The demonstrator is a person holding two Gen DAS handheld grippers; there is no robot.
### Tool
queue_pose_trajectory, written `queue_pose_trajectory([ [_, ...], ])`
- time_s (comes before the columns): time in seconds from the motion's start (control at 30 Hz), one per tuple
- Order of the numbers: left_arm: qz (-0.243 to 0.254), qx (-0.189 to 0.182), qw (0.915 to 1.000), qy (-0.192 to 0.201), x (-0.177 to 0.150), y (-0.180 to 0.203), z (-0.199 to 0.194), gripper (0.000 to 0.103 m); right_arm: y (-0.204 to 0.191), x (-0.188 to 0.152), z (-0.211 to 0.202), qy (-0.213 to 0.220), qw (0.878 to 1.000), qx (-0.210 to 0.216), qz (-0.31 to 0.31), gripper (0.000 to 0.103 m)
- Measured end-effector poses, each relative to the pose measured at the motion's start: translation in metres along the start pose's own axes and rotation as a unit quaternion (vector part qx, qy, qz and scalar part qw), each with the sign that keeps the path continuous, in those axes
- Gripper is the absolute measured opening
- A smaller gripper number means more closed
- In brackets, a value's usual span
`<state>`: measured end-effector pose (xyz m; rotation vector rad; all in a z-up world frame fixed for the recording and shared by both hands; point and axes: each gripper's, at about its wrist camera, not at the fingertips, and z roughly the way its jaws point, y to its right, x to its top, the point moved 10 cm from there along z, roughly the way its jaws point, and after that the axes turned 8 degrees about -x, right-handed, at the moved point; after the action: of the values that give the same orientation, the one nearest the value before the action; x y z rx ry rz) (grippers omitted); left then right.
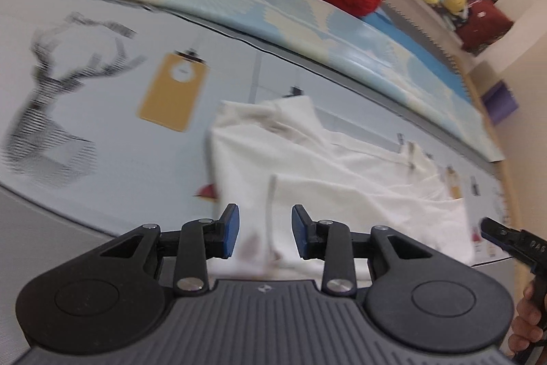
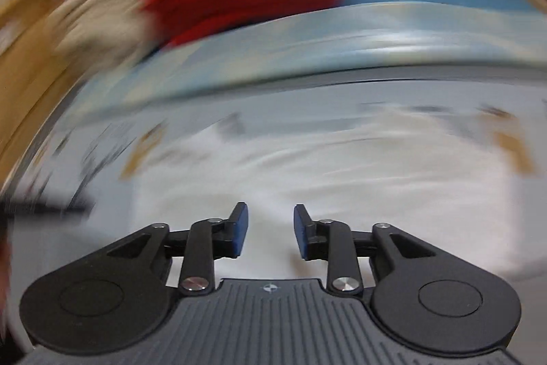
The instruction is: Fold small clothes
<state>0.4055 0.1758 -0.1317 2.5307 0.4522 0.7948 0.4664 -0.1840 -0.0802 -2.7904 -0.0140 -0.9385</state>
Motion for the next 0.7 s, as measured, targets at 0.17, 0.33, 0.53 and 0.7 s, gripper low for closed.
queue_pose_trajectory([
  [0.17,0.002,-0.046,0.9988,0.016,0.003,0.002,0.034,0.037,0.098,0.010,-0.025,0.032,0.982,-0.069,0.173,0.034],
  [0.33,-0.001,-0.051,0.9983,0.027,0.007,-0.004,0.057,0.036,0.115,0.020,-0.025,0.073,0.983,-0.095,0.142,0.034],
  [0.53,0.013,-0.033,0.9993,0.013,0.003,-0.003,0.079,0.036,0.146,0.030,-0.025,0.086,0.976,-0.122,0.161,0.034],
  [0.7,0.043,-0.018,0.9989,-0.004,-0.004,0.000,0.095,0.029,0.167,0.028,-0.018,0.084,0.969,-0.139,0.187,0.034],
])
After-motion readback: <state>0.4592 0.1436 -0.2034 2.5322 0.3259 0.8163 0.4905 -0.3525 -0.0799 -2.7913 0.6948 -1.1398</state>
